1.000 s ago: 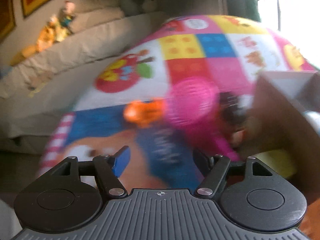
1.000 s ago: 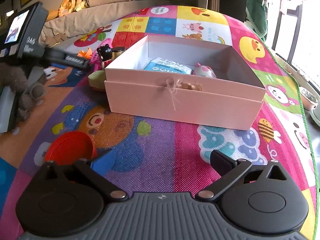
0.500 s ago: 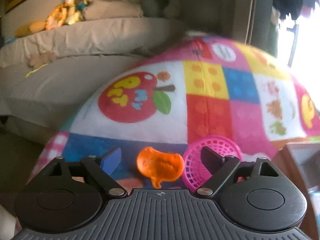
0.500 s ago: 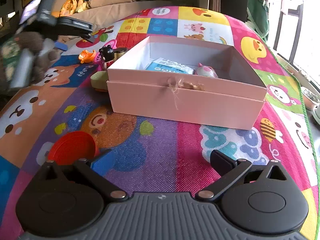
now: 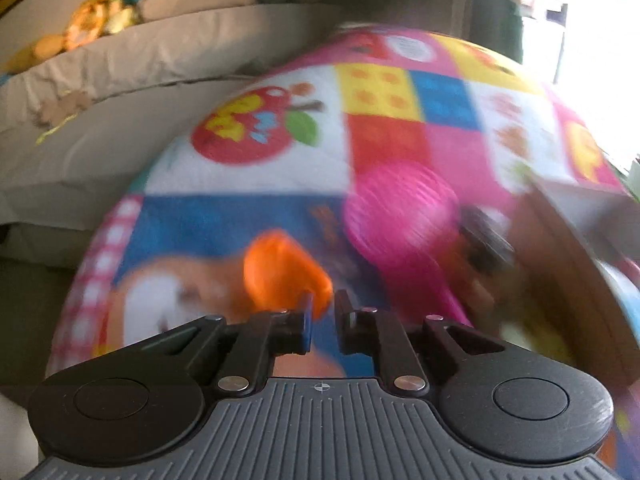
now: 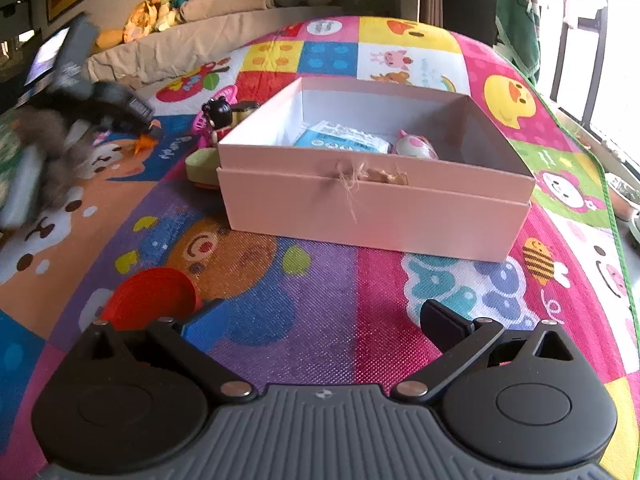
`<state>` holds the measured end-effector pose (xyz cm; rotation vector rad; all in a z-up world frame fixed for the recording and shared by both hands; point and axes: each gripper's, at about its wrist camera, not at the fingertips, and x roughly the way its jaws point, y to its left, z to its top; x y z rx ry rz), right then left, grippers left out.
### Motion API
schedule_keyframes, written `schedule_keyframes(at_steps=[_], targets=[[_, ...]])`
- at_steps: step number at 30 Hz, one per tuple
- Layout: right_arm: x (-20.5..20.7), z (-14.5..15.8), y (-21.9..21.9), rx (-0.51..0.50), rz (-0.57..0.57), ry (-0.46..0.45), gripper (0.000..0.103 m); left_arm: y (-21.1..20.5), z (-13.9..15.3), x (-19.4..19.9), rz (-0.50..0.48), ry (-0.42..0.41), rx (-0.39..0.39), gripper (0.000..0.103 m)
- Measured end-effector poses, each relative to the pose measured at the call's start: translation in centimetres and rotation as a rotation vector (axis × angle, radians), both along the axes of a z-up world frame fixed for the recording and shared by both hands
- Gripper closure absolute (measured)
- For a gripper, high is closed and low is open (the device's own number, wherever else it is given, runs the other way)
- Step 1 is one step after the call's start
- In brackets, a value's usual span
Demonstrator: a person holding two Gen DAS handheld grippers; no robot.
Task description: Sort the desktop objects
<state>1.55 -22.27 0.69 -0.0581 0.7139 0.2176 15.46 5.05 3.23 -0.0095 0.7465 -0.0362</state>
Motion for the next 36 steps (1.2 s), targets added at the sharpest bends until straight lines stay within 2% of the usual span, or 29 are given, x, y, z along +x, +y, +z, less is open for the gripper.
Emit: schedule_keyframes(at_steps=[4, 6, 8, 9, 10, 11, 12, 16, 17, 19, 23, 25, 28, 33, 36], targets=[[-0.4, 0.3, -0.2, 0.013, 0.008, -0.021, 0.002, -2.8, 0.2, -7.9, -0.146, 0.056, -0.017, 0.089], [-0.5, 0.5, -0.3, 0.026, 0.012, -0.023, 0.001, -4.1, -0.1, -10.8, -0.182, 0.092, -0.009, 0.084], [-0.7, 0.9, -0.1, 0.031, 0.034, -0.031, 0.001, -5.1, -0.3, -13.3, -0.184, 0.111, 0.021, 0.067], [-0.9, 1.1, 0.1, 0.033, 0.05, -0.034, 0.002, -5.4, -0.4, -14.1, -0.182, 0.111, 0.036, 0.054], [-1.0, 1.4, 0.4, 0.041, 0.071, -0.033, 0.002, -5.6, -0.4, -14.7, -0.176, 0.109, 0.051, 0.049], [-1.1, 1.7, 0.7, 0.052, 0.095, -0.03, 0.006, -5.6, -0.3, -15.1, -0.17, 0.108, 0.066, 0.048], [-1.1, 1.9, 1.1, 0.06, 0.116, -0.025, 0.009, -5.6, -0.2, -15.2, -0.163, 0.107, 0.073, 0.047], [-0.8, 2.4, 3.1, 0.004, 0.165, -0.012, 0.036, -4.7, 0.3, -15.4, -0.132, 0.098, 0.08, 0.042], [-0.4, 3.0, 3.6, -0.002, 0.18, -0.011, 0.038, -4.6, 0.4, -15.4, -0.129, 0.09, 0.085, 0.04], [0.7, 4.9, 4.6, 0.008, 0.22, -0.029, 0.038, -4.2, 0.8, -15.5, -0.12, 0.07, 0.099, 0.032], [4.3, 9.1, 8.1, 0.028, 0.333, -0.077, 0.038, -2.8, 1.4, -15.6, -0.103, 0.042, 0.095, 0.03], [6.5, 9.9, 10.5, 0.005, 0.372, -0.087, 0.038, -2.0, 1.6, -15.6, -0.097, 0.032, 0.081, 0.028], [9.6, 9.4, 14.7, -0.086, 0.423, -0.093, 0.038, -0.4, 1.5, -15.1, -0.081, 0.022, 0.052, 0.026], [13.7, 6.4, 21.0, -0.251, 0.49, -0.11, 0.04, 2.2, 1.2, -14.0, -0.055, 0.017, 0.01, 0.021], [16.1, 4.8, 24.1, -0.297, 0.508, -0.104, 0.046, 3.5, 0.9, -13.1, -0.044, 0.018, -0.009, 0.019]])
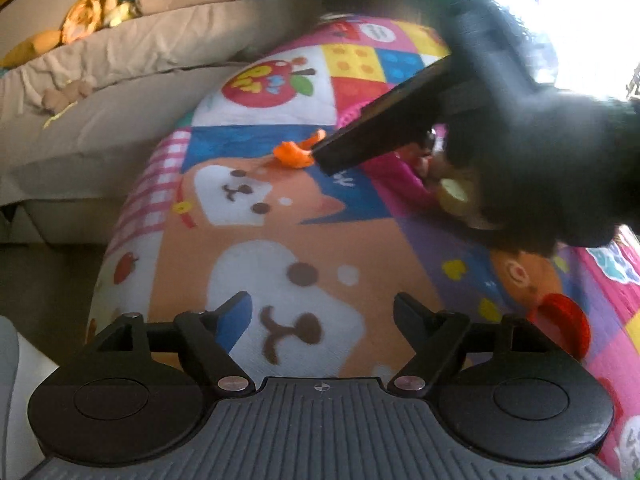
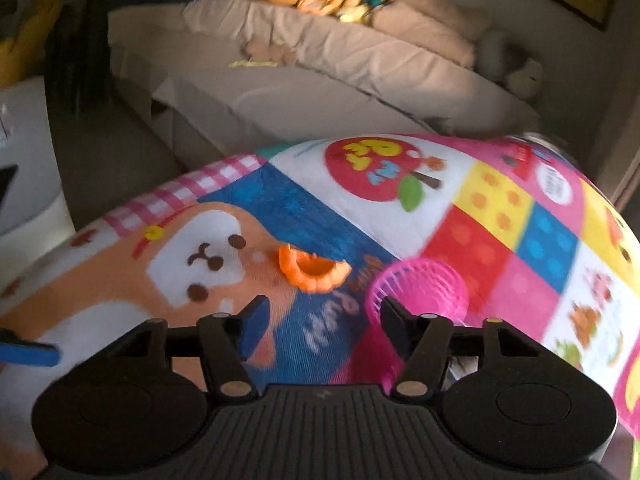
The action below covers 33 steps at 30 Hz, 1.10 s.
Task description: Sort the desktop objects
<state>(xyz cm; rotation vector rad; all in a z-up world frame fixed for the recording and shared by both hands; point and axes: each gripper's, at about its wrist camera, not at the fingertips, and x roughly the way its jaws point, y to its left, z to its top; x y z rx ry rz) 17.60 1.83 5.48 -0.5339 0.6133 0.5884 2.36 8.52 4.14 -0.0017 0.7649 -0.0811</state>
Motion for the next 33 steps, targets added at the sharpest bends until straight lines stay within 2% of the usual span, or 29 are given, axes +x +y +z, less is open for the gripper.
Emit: schedule_keyframes(at_steps=[2, 6, 9, 10, 15, 17, 20, 24, 27, 31, 33], targets=[[1.8, -0.9, 1.8, -0.019, -0.004, -0.002, 0.047, 0.6, -0.2, 0.5, 0.002, 0.001, -0.008, 0.018], [4.8, -2.9, 4.0, -0.052, -0.028, 0.061, 0.048, 1.4, -0.7, 1.3, 0.021, 0.007, -0.021, 0.019], [5.5, -3.5, 4.5, -0.041, -0.021, 0.075, 0.073, 2.0, -1.0, 1.5, 0.042, 0.012, -0.039, 0.018], [5.5, -3.5, 4.5, -0.044, -0.023, 0.085, 0.086, 2.2, -1.1, 1.5, 0.046, 0.012, -0.049, 0.018], [3.3, -1.9, 2.3, 0.001, -0.017, 0.087, 0.086, 1.7, -0.9, 0.1, 0.018, 0.003, -0.082, 0.009], [1.5, -0.5, 0.0, 0.062, -0.028, 0.132, 0.086, 0.9, -1.0, -0.6, -0.018, 0.005, -0.085, 0.009], [-2.7, 1.5, -4.5, 0.158, -0.023, 0.204, 0.086, -0.8, -1.0, -2.2, -0.081, 0.015, -0.085, 0.008], [-8.9, 2.2, -9.9, 0.211, 0.004, 0.259, 0.085, -3.3, -1.2, -3.7, -0.156, 0.038, -0.082, 0.008], [-11.9, 1.4, -12.8, 0.191, -0.03, 0.209, 0.084, -5.5, -1.5, -3.8, -0.184, 0.054, -0.054, 0.007], [-14.7, 0.4, -16.5, 0.209, -0.091, 0.168, 0.07, -7.9, -1.7, -4.1, -0.188, 0.064, 0.007, 0.007], [-16.3, -0.4, -17.8, 0.211, -0.084, 0.164, 0.069, -8.5, -1.8, -4.0, -0.173, 0.072, 0.034, 0.007]])
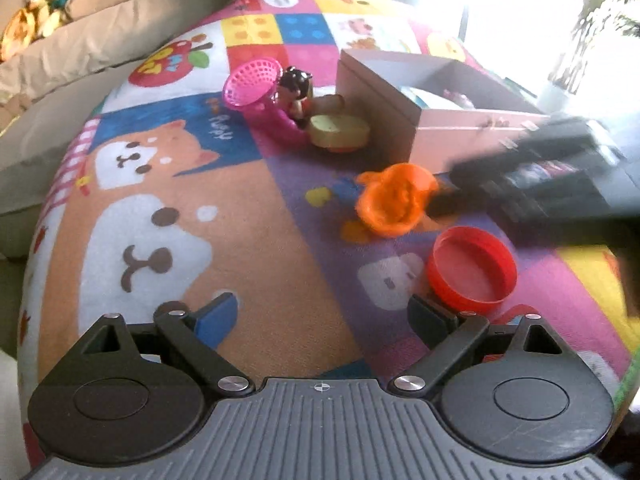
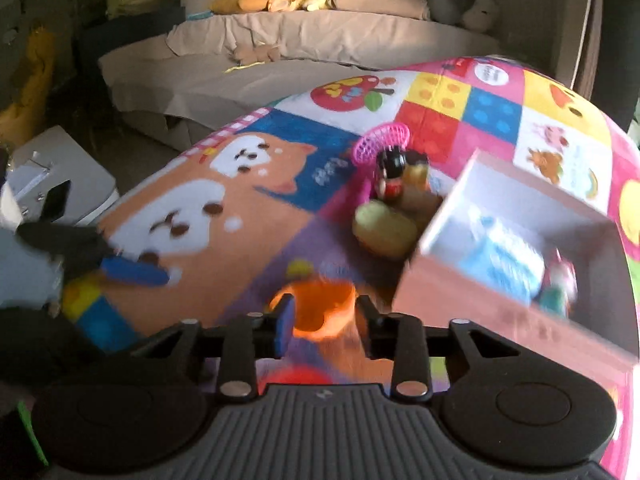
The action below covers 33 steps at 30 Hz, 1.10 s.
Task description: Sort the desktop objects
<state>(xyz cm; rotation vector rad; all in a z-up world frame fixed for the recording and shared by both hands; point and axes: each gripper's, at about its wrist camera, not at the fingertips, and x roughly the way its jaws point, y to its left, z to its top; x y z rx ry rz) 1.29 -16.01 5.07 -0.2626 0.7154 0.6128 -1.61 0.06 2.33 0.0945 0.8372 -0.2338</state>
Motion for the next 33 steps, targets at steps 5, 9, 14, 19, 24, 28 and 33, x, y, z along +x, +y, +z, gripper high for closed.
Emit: schedule_keyframes(at_steps=[5, 9, 14, 19, 24, 28, 33], targets=[[-1.9, -1.8, -3.0, -0.046, -0.064, 0.003, 0.069, -0.9, 0.2, 0.6, 0.033, 0.019, 0.024, 0.007], [-2.1, -2.3, -6.0, -0.112, -0.164, -0.054, 0.067, -2.5, 0.6, 1.3, 0.005, 0.008, 0.024, 0.007], [-1.8, -2.1, -9.4, -0.157, -0.286, -0.11, 0.057, -4.7, 0.0, 3.1, -0.031, 0.006, 0.022, 0.007], [-3.1, -0.9, -11.2, -0.069, -0.319, -0.122, 0.035, -6.3, -0.4, 4.4, -0.071, -0.006, 0.003, 0.007], [-4.2, -0.6, -11.1, -0.04, -0.317, -0.126, 0.029, -6.2, -0.3, 4.3, -0.213, 0.003, -0.136, 0.007], [-4.3, -0.9, -10.9, -0.029, -0.317, -0.111, 0.027, -6.0, -0.1, 3.4, -0.274, -0.054, -0.092, 0.007], [-4.3, -1.5, -10.4, -0.012, -0.308, -0.082, 0.025, -6.0, -0.6, 4.8, -0.158, -0.051, -0.03, 0.007]])
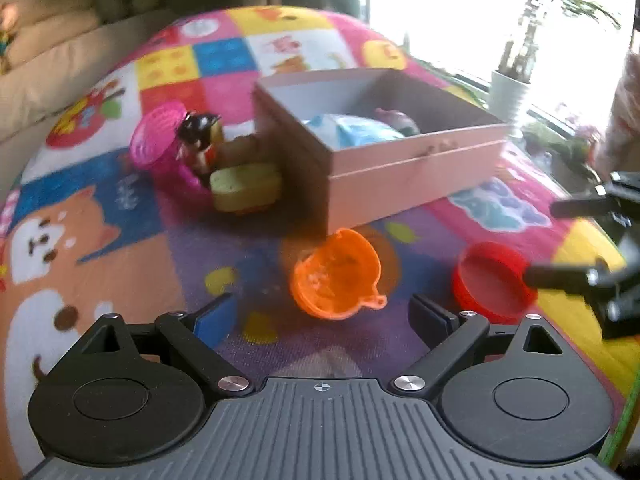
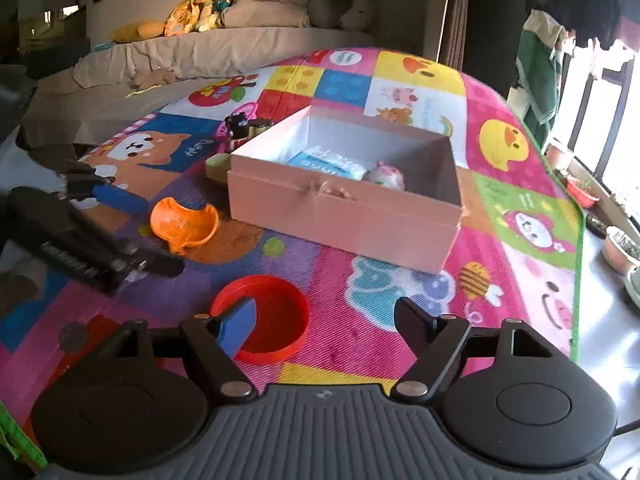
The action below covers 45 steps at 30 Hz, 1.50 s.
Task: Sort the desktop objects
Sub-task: 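Grasp the orange toy with the left tool while the right tool grasps the red lid, then carry the orange toy and red lid into the pink box and release them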
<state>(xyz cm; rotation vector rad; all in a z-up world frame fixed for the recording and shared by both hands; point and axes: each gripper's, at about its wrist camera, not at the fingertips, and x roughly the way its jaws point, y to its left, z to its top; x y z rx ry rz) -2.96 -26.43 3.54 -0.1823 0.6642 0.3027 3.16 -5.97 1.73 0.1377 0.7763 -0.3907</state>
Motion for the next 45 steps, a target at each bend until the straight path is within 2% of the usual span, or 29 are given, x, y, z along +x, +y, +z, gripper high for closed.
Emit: schedule_keyframes(at_steps=[5, 9, 11, 15, 17, 18, 22, 34, 39, 45], targets=[[-0.3, -0.5, 0.7, -0.001, 0.026, 0.017, 0.021, -0.9, -0.3, 0.6, 0.035, 0.0, -0.004, 0.01], [-0.4, -0.8, 1.4, 0.01, 0.049, 0.025, 0.018, -1.1, -0.5, 1.1, 0.04, -0.01, 0.01, 0.017], [-0.2, -1.1, 1.8, 0.019, 0.062, 0.039, 0.016, -1.0, -0.5, 1.2, 0.042, -0.018, 0.016, 0.023], [0.7, -2.0, 2.4, 0.026, 0.06, 0.072, 0.016, -1.0, -0.3, 1.3, 0.045, -0.027, 0.039, 0.045], [1.1, -2.2, 2.5, 0.044, 0.06, 0.084, 0.016, -0.8, -0.2, 1.3, 0.042, -0.022, 0.037, 0.049], [1.2, -2.2, 2.5, 0.053, 0.061, 0.089, 0.017, -0.8, -0.2, 1.2, 0.042, -0.019, 0.036, 0.05], [1.6, -2.0, 2.6, 0.064, 0.066, 0.109, 0.039, -0.7, -0.1, 0.9, 0.037, -0.016, 0.033, 0.05], [-0.4, 0.1, 1.3, 0.038, 0.055, 0.087, 0.039, 0.3, 1.6, -2.8, -0.002, -0.032, 0.015, 0.05], [-0.6, 1.5, 0.7, 0.034, -0.008, 0.069, 0.039, 0.3, 3.0, -3.5, 0.007, -0.06, -0.001, 0.05], [-1.4, 4.5, 0.4, 0.001, -0.017, -0.026, 0.039, -0.5, 6.4, -2.8, -0.025, -0.137, -0.028, 0.05]])
